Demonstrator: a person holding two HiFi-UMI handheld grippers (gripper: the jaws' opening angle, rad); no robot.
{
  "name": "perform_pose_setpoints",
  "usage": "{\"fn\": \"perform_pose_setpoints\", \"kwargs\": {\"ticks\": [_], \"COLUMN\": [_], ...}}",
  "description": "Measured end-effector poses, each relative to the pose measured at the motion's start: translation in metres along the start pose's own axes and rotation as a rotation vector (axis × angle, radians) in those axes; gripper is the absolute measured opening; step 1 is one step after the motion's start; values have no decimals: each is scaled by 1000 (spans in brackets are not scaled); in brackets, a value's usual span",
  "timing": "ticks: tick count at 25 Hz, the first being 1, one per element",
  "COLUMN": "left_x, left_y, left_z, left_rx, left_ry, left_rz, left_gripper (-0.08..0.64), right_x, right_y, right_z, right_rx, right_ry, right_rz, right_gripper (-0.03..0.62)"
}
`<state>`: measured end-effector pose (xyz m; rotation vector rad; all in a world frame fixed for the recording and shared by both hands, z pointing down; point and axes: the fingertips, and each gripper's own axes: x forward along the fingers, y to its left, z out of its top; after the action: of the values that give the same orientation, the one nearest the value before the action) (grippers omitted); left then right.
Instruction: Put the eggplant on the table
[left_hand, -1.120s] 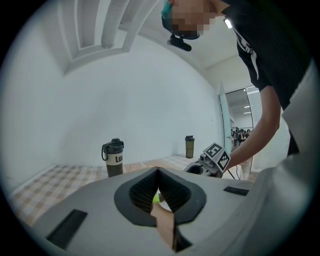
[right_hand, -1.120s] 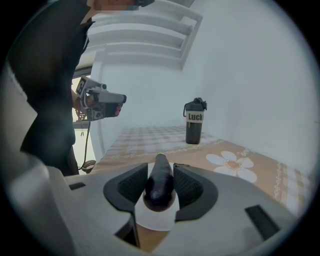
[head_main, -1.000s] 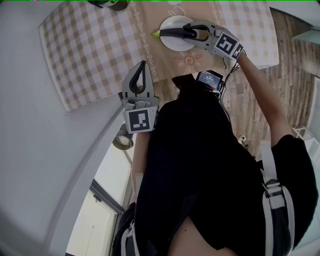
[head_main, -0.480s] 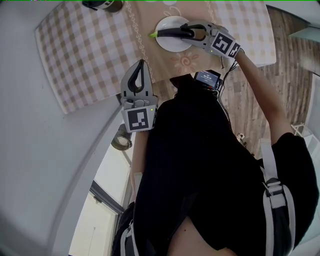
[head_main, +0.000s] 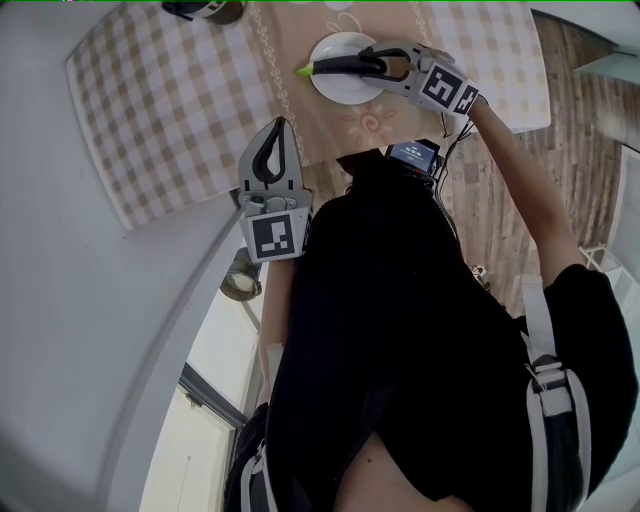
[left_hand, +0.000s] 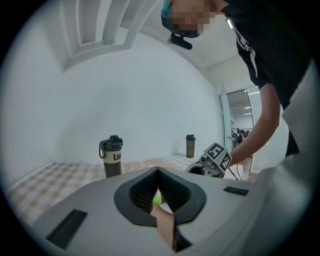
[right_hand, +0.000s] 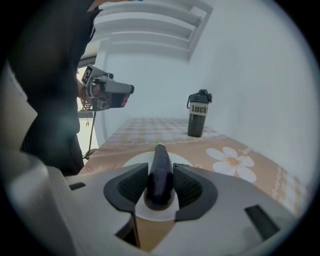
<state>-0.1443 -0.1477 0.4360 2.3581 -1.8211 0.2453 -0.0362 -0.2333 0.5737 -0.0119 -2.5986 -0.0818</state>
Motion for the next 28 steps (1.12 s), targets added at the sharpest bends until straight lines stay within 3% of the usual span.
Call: {"fn": "perform_pose_setpoints", "kwargs": {"ticks": [14, 28], "left_x": [-2, -9], "left_y": [2, -4], "left_z": [0, 0], "left_rx": [-8, 2], "left_ry": [-15, -18], "left_rz": [6, -8], "left_gripper": [-8, -8], "right_x": [1, -3], "right_y": [-1, 4], "right_z": [1, 16], "right_rx": [34, -12], "right_ry": [-21, -19], "right_rz": [-28, -64], "right_gripper": [170, 198]}}
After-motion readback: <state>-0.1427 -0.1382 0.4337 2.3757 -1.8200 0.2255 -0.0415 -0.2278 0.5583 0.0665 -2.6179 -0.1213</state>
